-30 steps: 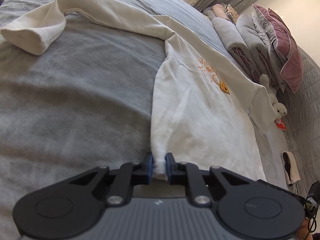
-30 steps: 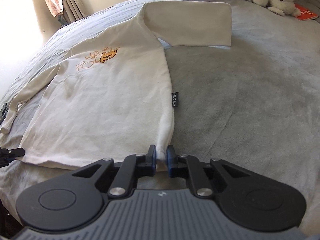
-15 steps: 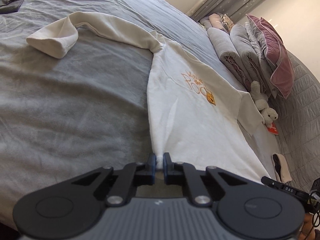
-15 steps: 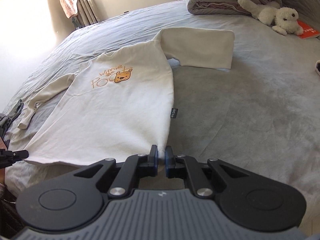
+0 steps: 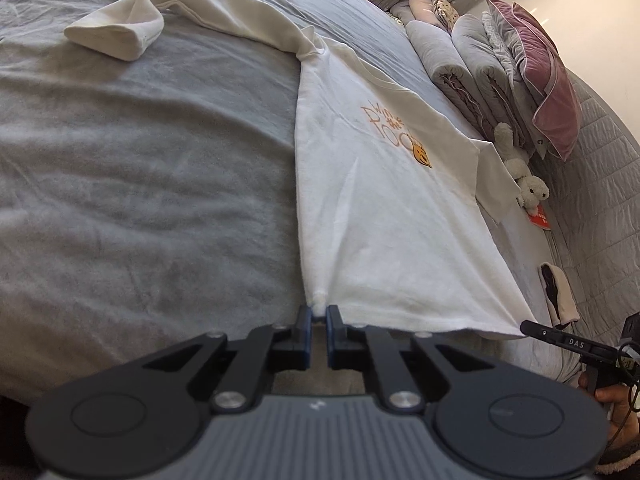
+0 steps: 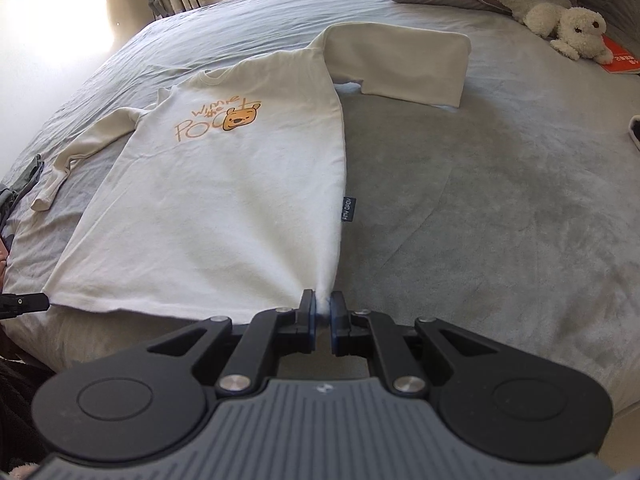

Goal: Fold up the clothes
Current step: 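Pull the hem straight with both grippers and open them, then grasp the hem again with both grippers and pull it taut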

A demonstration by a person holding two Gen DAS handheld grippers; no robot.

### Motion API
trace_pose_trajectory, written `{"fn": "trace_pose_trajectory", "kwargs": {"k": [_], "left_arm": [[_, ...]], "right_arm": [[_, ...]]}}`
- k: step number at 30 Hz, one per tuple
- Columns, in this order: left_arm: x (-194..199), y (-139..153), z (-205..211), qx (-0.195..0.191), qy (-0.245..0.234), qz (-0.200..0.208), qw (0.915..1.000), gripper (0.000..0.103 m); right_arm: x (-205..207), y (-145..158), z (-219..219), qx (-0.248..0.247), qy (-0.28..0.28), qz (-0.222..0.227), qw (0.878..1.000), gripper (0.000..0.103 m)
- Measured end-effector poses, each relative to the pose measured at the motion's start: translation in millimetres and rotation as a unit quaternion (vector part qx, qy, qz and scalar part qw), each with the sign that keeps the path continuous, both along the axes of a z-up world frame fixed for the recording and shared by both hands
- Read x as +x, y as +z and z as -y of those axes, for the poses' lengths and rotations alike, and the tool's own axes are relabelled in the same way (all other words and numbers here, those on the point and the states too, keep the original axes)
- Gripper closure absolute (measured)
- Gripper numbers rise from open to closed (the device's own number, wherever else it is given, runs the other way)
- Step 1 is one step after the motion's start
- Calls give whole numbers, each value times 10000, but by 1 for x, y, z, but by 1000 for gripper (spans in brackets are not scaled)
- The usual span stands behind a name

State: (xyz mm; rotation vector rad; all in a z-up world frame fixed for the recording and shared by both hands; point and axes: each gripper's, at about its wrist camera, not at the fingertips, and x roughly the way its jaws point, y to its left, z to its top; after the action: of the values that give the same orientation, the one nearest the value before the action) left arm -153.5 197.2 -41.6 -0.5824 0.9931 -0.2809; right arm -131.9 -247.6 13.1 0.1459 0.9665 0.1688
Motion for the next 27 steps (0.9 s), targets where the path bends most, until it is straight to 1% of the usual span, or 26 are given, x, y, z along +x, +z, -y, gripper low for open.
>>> {"fn": "trace_pose_trajectory", "kwargs": {"k": [1, 2, 3, 4, 5, 6, 7, 9, 12, 14, 15, 16, 17, 18, 19, 21, 24, 27], "left_arm": [[1, -2, -1, -51, 17, -21, 10000, 92], [1, -3, -3, -111, 77, -27, 9999, 82], [2, -4, -5, -246, 150, 5, 9996, 74], [2, -6, -7, -391, 225, 42, 9990, 60], [3, -7, -9, -511, 291, 62, 9983, 56], [5, -8, -9, -595, 307, 40, 9977, 56], [7, -10, -8, -674, 316, 13, 9972, 56], [12, -14, -4, -775, 210, -79, 9967, 56], [15, -18, 7, -712, 20, -105, 9974, 56], [15, -19, 10, -654, -32, -72, 9978, 58], [16, -19, 11, -636, -40, -84, 9979, 62], [17, -19, 12, -617, -49, -98, 9980, 81], [18, -18, 13, -602, -58, -115, 9981, 91], [17, -16, 14, -595, -28, -100, 9982, 91], [15, -13, 15, -590, 7, -80, 9982, 91], [12, -1, 14, -685, 51, 38, 9976, 92], [5, 22, 11, -823, 88, 310, 9961, 93], [-3, 44, 11, -750, 51, 527, 9958, 94]], "right_arm": [[0, -2, 1, 47, -33, -58, 10000, 94], [0, -4, 3, 94, -66, -116, 9999, 94], [0, -6, 4, 141, -100, -174, 9997, 91], [0, -7, 5, 188, -133, -232, 9995, 85], [0, -8, 9, 284, -170, -253, 9991, 84], [-1, -9, 12, 384, -208, -271, 9987, 81], [-1, -9, 15, 480, -253, -280, 9981, 75], [-2, -10, 22, 719, -389, -279, 9963, 71], [-2, -13, 26, 992, -451, -284, 9936, 71], [0, -17, 23, 1071, -354, -349, 9930, 71], [1, -20, 20, 1086, -293, -393, 9929, 71], [2, -22, 15, 1040, -219, -412, 9935, 71], [4, -24, 11, 988, -144, -429, 9941, 72], [4, -25, 7, 928, -75, -413, 9948, 86], [3, -21, 5, 887, -13, -330, 9955, 94], [0, -14, 2, 808, 110, -153, 9966, 94], [-5, 3, 7, 800, 63, 111, 9967, 94], [-9, 22, 16, 846, 18, 310, 9959, 94]]}}
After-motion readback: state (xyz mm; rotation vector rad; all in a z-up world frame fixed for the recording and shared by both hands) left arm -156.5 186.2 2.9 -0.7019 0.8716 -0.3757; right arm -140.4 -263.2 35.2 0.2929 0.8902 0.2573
